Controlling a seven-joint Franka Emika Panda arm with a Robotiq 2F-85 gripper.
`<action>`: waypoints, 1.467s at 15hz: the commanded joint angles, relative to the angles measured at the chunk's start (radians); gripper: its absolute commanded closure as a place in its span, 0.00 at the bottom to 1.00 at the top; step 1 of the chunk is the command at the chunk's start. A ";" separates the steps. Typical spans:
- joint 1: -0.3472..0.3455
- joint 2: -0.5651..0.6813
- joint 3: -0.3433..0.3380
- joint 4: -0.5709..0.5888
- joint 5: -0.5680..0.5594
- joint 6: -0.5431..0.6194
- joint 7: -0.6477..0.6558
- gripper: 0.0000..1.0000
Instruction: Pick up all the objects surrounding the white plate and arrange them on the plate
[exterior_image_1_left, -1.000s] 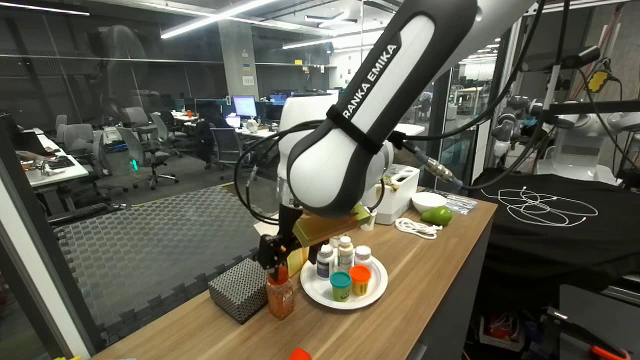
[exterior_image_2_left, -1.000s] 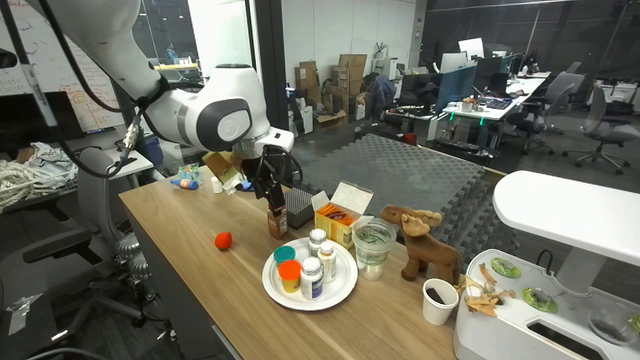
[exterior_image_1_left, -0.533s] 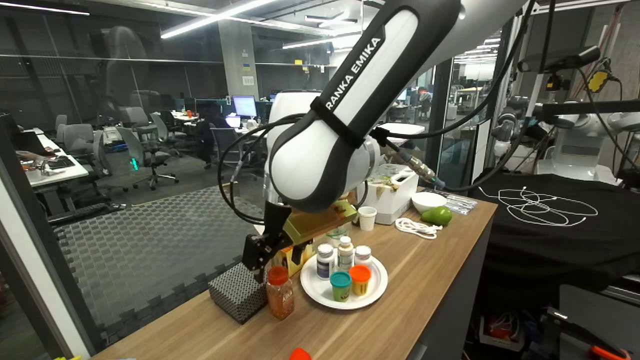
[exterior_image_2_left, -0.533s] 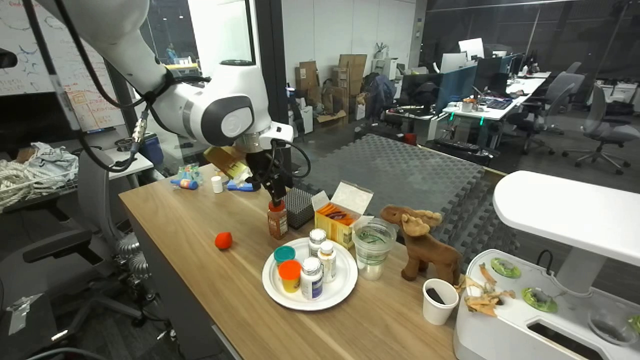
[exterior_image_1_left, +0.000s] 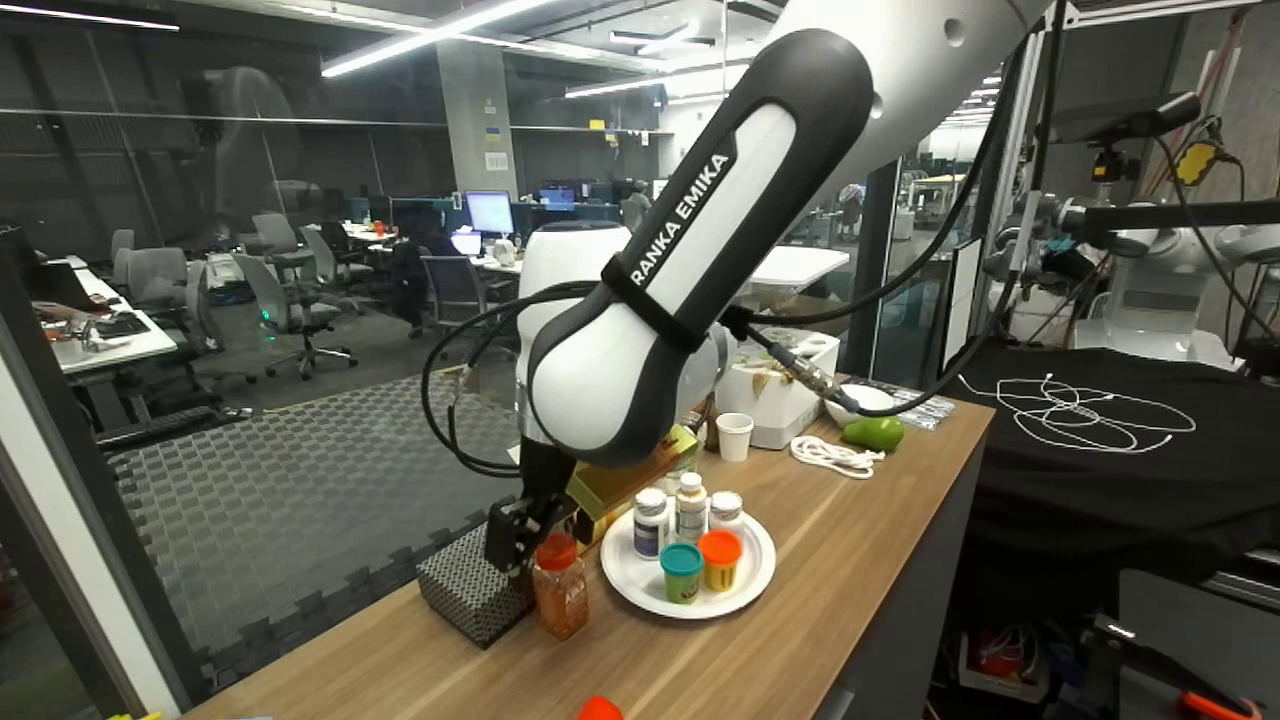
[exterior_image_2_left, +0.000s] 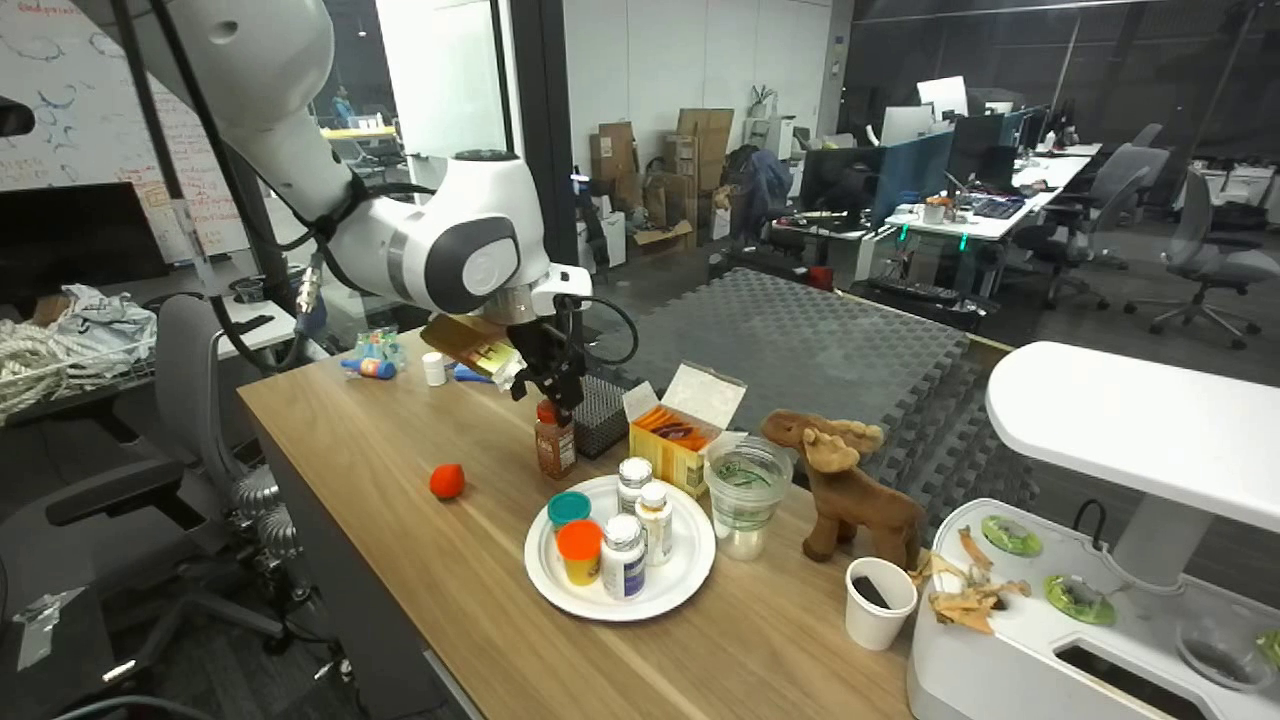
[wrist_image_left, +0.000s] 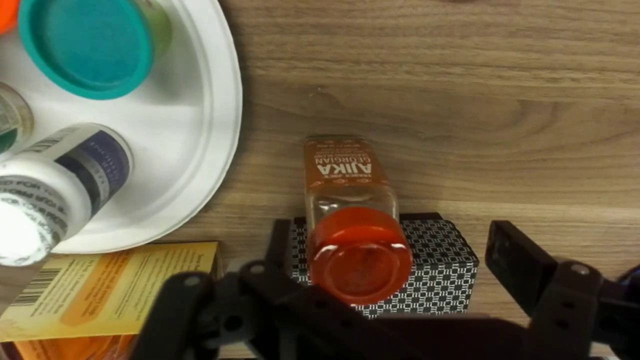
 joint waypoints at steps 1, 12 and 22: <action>0.030 0.028 -0.039 0.049 -0.041 -0.013 0.004 0.26; 0.025 -0.026 -0.063 0.001 -0.053 -0.005 0.006 0.75; 0.024 -0.177 -0.166 -0.096 -0.106 -0.022 0.069 0.76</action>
